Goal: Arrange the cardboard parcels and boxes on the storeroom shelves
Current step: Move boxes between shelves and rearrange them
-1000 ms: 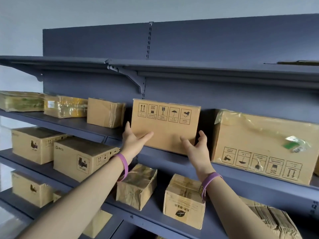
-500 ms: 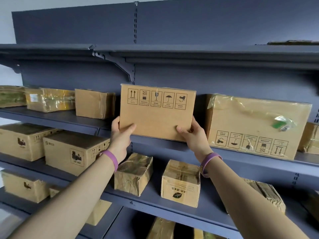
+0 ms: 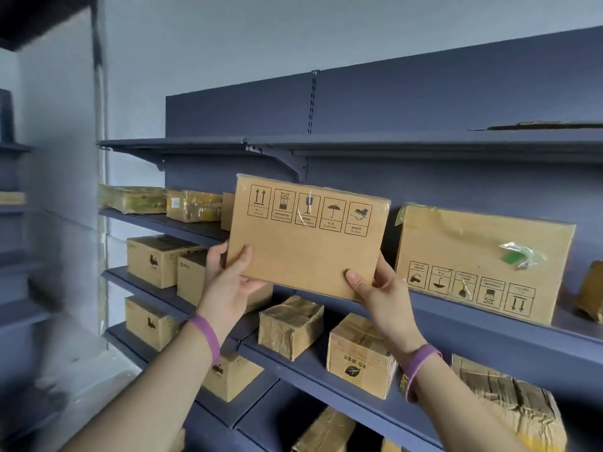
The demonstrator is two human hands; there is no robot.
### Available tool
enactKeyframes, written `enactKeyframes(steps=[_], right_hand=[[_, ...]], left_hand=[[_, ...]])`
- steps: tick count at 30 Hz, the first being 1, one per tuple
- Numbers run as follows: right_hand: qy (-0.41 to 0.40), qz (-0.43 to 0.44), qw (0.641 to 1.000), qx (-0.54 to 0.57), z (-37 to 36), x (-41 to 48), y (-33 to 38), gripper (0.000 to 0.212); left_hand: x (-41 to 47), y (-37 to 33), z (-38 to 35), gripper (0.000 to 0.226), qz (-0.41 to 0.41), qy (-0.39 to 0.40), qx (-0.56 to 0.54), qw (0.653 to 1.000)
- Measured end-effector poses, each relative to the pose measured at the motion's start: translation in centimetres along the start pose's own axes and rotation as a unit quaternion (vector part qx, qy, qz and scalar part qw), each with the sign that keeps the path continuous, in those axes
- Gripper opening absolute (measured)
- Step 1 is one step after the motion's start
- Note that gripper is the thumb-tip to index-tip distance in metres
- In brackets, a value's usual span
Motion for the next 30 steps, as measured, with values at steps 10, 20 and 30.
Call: enactKeyframes(steps=[10, 20, 30], right_hand=[[0.046, 0.029, 0.995, 0.086, 0.3, -5.6, 6.1, 0.066], [0.01, -0.104, 0.977, 0.184, -0.7, -4.7, 6.2, 0.1], [0.064, -0.229, 0.937, 0.256, -3.0, -6.4, 3.0, 0.042]], left_hand=[[-11.0, -3.0, 3.2, 0.023, -0.046, -0.05, -0.069, 0.995], [-15.3, -7.5, 9.4, 0.038, -0.069, -0.043, 0.027, 0.996], [-15.8, -9.6, 15.3, 0.041, -0.029, -0.113, 0.053, 0.992]])
Point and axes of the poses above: each hand's wrist, its own x-axis towards the middle knuckle, its own z-axis out of the back of the hand, y = z × x, the point moved 2 cm from there along x, towards the middle knuckle, and after that the axes turned 11 degrees about z, right-handed, at the moved point
